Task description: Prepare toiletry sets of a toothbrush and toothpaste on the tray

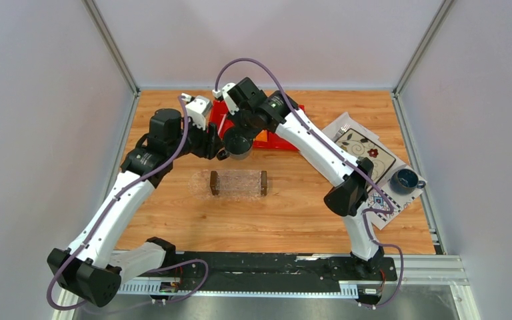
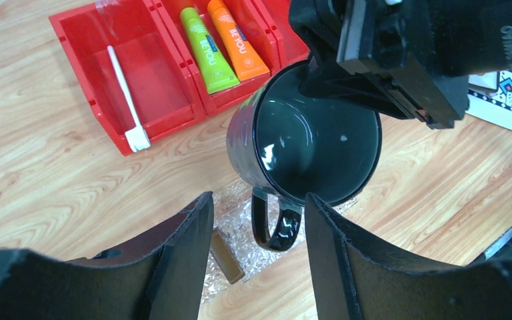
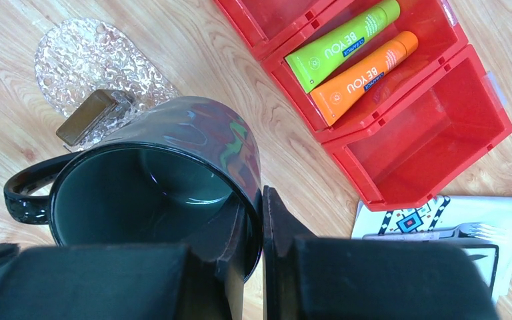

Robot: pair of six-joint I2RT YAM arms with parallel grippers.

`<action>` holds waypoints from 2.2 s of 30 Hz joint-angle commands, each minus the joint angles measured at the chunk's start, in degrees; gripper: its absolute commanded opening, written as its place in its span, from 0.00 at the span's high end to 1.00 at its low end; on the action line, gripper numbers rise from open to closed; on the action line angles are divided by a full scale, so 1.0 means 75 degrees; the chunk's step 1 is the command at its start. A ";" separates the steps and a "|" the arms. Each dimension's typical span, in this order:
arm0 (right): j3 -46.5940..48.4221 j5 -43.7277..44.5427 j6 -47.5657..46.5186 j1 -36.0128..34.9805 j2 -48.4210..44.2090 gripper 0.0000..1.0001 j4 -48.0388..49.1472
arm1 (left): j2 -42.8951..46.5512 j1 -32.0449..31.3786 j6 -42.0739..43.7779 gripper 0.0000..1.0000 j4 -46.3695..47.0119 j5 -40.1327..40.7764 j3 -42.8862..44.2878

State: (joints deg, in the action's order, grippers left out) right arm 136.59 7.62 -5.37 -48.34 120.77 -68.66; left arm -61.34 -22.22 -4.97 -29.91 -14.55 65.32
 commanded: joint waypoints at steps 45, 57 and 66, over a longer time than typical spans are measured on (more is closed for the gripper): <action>0.0351 0.2160 0.1676 -0.0551 -0.0199 1.00 0.1759 | -0.0575 -0.0061 -0.1551 0.60 0.1257 0.1682 -0.0401; -0.0271 0.2348 0.1793 -0.0563 -0.0493 1.00 0.2346 | -0.1184 -0.0085 -0.1751 0.67 0.1047 0.1916 -0.0002; -0.0271 0.2043 0.1723 -0.0563 -0.0610 1.00 0.2428 | -0.1220 -0.0096 -0.1493 0.87 0.1258 0.2102 -0.0037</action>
State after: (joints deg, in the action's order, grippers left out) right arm 133.03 23.27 6.61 -52.60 122.58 -57.17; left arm -70.57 -22.55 -17.37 -21.52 -0.08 63.07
